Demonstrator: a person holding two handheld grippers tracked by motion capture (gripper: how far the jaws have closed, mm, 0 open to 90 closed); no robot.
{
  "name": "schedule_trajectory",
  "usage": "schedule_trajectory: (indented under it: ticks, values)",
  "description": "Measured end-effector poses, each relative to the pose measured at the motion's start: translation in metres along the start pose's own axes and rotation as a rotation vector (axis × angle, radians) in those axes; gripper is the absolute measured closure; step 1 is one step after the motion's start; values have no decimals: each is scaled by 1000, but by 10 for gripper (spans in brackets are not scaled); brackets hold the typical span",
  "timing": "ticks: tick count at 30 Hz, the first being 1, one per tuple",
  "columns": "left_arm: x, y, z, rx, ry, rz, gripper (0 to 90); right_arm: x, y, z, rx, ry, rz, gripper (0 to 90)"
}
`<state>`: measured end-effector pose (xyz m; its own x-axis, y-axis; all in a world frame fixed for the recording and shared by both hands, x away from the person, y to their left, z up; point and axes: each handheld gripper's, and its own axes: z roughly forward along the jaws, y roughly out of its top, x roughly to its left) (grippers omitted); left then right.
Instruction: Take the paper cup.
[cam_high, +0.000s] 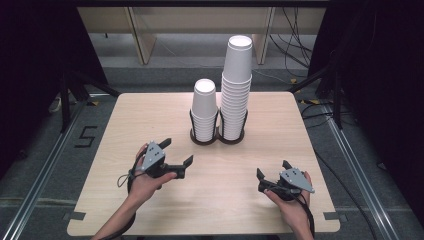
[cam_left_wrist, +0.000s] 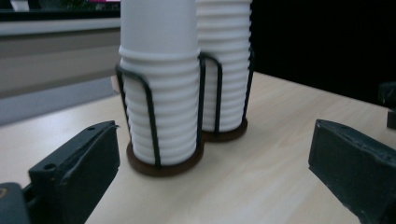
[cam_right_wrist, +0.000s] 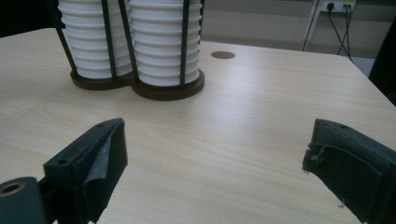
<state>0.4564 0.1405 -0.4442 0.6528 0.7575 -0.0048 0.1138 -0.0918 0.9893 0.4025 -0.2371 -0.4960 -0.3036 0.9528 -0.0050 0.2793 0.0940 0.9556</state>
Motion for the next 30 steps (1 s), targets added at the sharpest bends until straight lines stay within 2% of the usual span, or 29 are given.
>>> schedule_trajectory:
  ticks: [1,3,4,5,6,8,9,10,12,13,14,16,18,19,21,24,25,27,29,30]
  values:
    - [-1,16,9,-12,-11,25,18,1,2,0,4,1,-8,58]
    - [-1,33,18,-34,-17,65,21,3,3,0,8,16,10,59]
    - [0,43,22,-38,-18,82,22,3,3,0,0,5,14,58]
    - [1,52,26,-46,-19,91,22,2,4,1,-8,22,10,58]
    - [2,61,30,-52,-22,101,24,4,6,-1,5,12,23,58]
    - [4,77,37,-53,-31,112,25,1,11,1,-18,19,-23,58]
    - [5,85,42,-47,-30,118,25,1,14,2,-29,27,-23,58]
    - [6,94,47,-41,-36,128,28,2,19,2,-18,17,-2,59]
    - [7,110,58,-27,-51,135,30,0,33,5,-42,23,3,60]
    - [7,117,64,-20,-50,146,30,-2,40,7,-58,23,-20,60]
    - [7,124,70,-13,-52,163,32,-2,50,9,-65,37,-7,61]
    - [5,136,81,-6,-70,175,37,-5,72,11,-99,45,-28,62]
    - [2,145,93,14,-76,190,45,-7,101,15,-133,60,-18,67]
    - [1,149,99,25,-77,196,48,-7,111,17,-128,74,1,67]
    - [-2,157,113,56,-108,202,52,-11,137,23,-129,97,-18,69]
    - [-1,165,128,88,-119,163,71,-15,176,32,-137,117,-23,73]
    - [0,167,133,99,-117,159,84,-15,188,35,-141,128,-6,78]
    - [1,169,143,123,-94,163,115,-17,213,43,-156,127,-21,80]
    - [2,171,150,144,-86,161,131,-17,230,49,-153,126,-27,80]
    - [2,172,152,150,-83,146,133,-18,237,53,-149,129,-37,80]
